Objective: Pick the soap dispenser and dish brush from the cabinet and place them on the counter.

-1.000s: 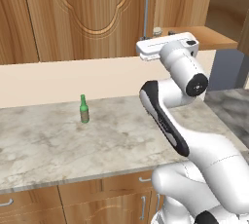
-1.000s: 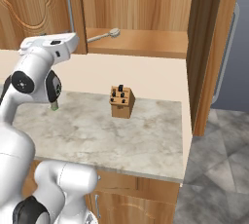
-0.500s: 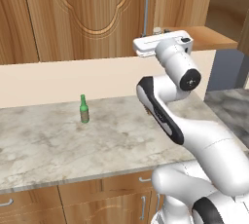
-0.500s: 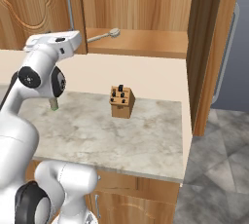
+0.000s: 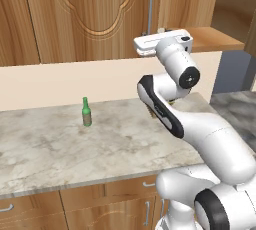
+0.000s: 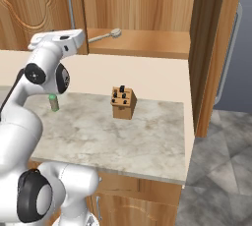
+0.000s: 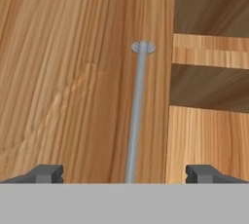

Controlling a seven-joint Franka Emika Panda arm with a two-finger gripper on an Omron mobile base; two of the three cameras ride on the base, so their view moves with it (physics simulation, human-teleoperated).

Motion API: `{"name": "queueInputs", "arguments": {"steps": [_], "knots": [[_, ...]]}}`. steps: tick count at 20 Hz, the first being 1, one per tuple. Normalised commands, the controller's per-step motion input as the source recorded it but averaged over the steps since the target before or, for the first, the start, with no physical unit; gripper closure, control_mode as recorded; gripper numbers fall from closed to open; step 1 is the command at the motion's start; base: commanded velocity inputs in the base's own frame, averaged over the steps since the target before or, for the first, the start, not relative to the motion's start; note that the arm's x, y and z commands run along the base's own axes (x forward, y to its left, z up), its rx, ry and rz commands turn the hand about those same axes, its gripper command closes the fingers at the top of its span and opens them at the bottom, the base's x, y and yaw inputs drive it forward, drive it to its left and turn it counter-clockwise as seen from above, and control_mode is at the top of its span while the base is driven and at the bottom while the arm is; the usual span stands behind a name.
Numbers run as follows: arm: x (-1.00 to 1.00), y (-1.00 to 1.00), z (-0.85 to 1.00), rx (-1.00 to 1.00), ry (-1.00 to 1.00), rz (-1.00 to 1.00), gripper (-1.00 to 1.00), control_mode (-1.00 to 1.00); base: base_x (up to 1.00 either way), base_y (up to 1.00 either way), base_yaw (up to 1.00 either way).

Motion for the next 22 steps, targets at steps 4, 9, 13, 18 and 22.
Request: {"name": "queueInputs", "arguments": {"steps": [4,9,13,18,22], "knots": [[0.24,0.02,-0.02,0.00,0.00,0.00,-1.00,-1.00,0.00,0.00,0.00],[0.24,0.03,-0.02,0.00,0.00,0.00,-1.00,-1.00,0.00,0.00,0.00],[0.25,0.03,-0.03,0.01,0.00,0.00,-1.00,-1.00,0.00,0.00,0.00],[0.24,0.03,-0.03,0.01,0.00,0.00,-1.00,-1.00,0.00,0.00,0.00],[0.24,0.04,-0.03,0.00,0.00,0.00,-1.00,-1.00,0.00,0.00,0.00]]}}
